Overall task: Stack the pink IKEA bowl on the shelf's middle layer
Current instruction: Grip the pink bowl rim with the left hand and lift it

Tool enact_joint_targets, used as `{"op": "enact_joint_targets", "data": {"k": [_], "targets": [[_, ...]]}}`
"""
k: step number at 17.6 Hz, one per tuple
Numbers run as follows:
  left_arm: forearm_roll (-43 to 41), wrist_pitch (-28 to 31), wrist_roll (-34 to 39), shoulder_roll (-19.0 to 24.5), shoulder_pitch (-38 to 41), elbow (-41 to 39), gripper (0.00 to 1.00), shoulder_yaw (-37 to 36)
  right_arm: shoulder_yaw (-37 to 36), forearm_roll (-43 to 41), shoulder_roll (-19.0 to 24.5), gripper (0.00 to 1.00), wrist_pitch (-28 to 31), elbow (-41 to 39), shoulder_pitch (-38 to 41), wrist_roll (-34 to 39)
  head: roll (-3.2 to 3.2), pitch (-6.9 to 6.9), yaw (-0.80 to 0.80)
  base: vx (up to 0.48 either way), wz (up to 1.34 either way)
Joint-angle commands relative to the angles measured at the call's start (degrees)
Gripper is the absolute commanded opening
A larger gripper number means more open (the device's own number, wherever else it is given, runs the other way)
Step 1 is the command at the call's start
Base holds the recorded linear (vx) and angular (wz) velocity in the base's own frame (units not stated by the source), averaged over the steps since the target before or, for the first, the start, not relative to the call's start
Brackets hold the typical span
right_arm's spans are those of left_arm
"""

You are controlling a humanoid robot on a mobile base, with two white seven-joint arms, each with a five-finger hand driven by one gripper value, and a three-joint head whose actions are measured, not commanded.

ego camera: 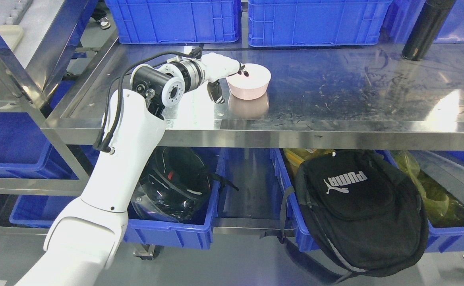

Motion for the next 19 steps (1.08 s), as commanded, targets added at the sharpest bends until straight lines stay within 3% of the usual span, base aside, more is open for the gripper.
{"op": "enact_joint_targets", "data": {"k": [1,15,19], "targets": [[-0.4,-0.2,0.2,-4.4,-3.0,10.7,0.73,-2.1,0.0,0.0,-1.0,1.0,0.0,-1.0,1.3,0.0,0.0,0.0,0.0,0.0,0.0],[-2.9,-0.7,2.5,-5.6,-6.5,22.0,0.69,-2.3,0.0,0.0,-1.0,1.0,0.0,-1.0,1.3,0.0,0.0,0.0,0.0,0.0,0.0],[-2.9,-1.6,2.5,-5.6,-6.6,24.3,0.6,-2.7,0.0,0.0,-1.0,1.0,0.0,-1.0,1.3,0.0,0.0,0.0,0.0,0.0,0.0]]}}
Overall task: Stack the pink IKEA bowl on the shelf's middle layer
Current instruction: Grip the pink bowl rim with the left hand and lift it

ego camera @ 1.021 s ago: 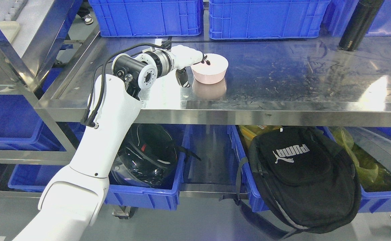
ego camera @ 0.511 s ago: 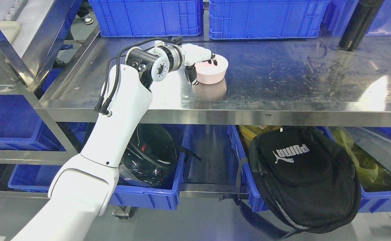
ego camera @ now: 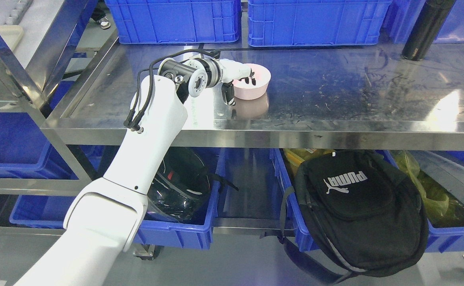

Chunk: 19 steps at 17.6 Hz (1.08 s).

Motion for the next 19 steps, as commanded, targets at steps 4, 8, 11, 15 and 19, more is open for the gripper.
{"op": "enact_joint_targets", "data": {"k": [4,8,11,15,19], "targets": [[-0.3,-5.0,-0.1,0.0,-0.3,7.2,0.24,1.5,0.0,0.0,-1.0,1.0,0.0,-1.0,1.3,0.0,0.0,0.0,0.0,0.0,0.0],[-0.1,-9.5,0.0,0.0,0.0,4.8,0.02,10.1,0.0,0.0,-1.0,1.0,0.0,-1.0,1.3,0.0,0.0,0.0,0.0,0.001,0.0],[3.9,-11.6,0.0,0.0,0.2,-1.0,0.01,19.5,0.0,0.0,-1.0,1.0,0.0,-1.0,1.3,0.0,0.0,0.0,0.0,0.001,0.0],[24.2,-13.5,0.1,0.0,2.7,-7.3,0.0,27.7,0.0,0.0,-1.0,1.0,0.0,-1.0,1.3,0.0,0.0,0.0,0.0,0.0,0.0],[36.3,-21.0,0.0,0.0,9.3,-17.9,0.0,29.6,0.0,0.0,-1.0,1.0,0.0,-1.0,1.3,0.0,0.0,0.0,0.0,0.0,0.0]]}}
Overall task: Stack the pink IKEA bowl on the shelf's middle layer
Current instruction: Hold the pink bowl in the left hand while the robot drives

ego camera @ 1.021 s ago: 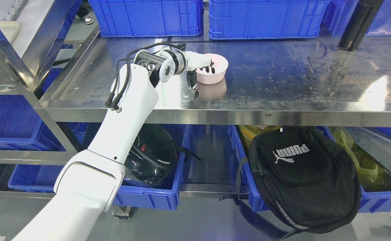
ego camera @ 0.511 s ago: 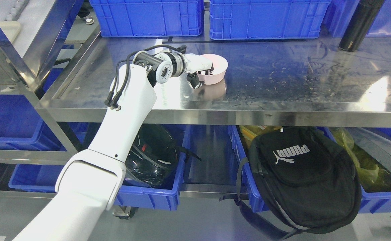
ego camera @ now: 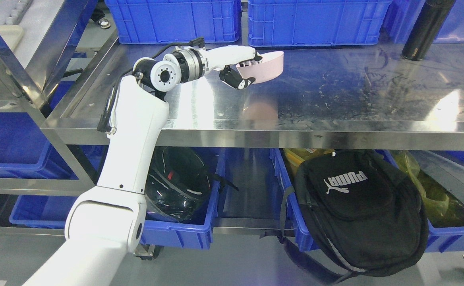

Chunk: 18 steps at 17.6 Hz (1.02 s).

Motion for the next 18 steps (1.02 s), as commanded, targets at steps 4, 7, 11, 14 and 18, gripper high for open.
{"op": "enact_joint_targets", "data": {"k": [4,7,11,14,18], "targets": [[17.5,-23.8,-3.1,0.9,9.8,-19.4,0.0,11.4,0.0,0.0,-1.0,1.0,0.0,-1.0,1.3,0.0,0.0,0.0,0.0,0.0,0.0],[18.3,-23.8,-3.2,0.9,13.8,-20.4,0.0,9.8,0.0,0.0,-1.0,1.0,0.0,-1.0,1.3,0.0,0.0,0.0,0.0,-0.008,0.08],[18.1,-23.8,-3.1,0.9,21.1,-24.8,0.0,6.1,0.0,0.0,-1.0,1.0,0.0,-1.0,1.3,0.0,0.0,0.0,0.0,-0.053,0.64],[17.7,-23.8,-3.1,0.9,21.5,-25.1,0.0,4.7,0.0,0.0,-1.0,1.0,0.0,-1.0,1.3,0.0,0.0,0.0,0.0,-0.089,1.52],[16.6,-23.8,-2.7,0.9,21.7,-25.0,0.0,2.3,0.0,0.0,-1.0,1.0,0.0,-1.0,1.3,0.0,0.0,0.0,0.0,-0.098,1.68]]}}
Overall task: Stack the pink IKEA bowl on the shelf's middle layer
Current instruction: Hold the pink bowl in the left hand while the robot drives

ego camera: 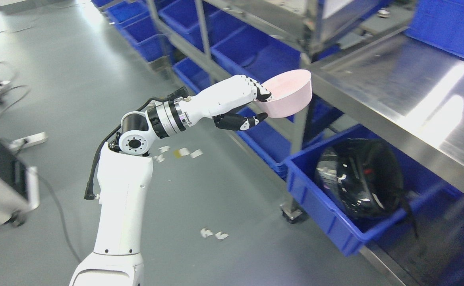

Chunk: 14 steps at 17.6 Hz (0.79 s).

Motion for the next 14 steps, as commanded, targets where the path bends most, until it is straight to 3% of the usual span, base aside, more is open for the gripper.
{"op": "enact_joint_targets", "data": {"k": [1,10,14], "targets": [[-0.4,0.0,0.4,1.0,1.9,-5.0,0.0,-3.2,0.0,0.0,-1.0,1.0,0.0,-1.0,1.3,0.1,0.0,0.0,0.0,-0.098,1.61],[-0.3,0.0,0.6,1.0,2.7,-5.0,0.01,-3.3,0.0,0.0,-1.0,1.0,0.0,-1.0,1.3,0.1,0.0,0.02,0.0,-0.049,1.21],[-0.3,0.0,0.6,1.0,2.7,-5.0,0.01,-2.6,0.0,0.0,-1.0,1.0,0.0,-1.0,1.3,0.1,0.0,0.02,0.0,0.06,0.51]]}}
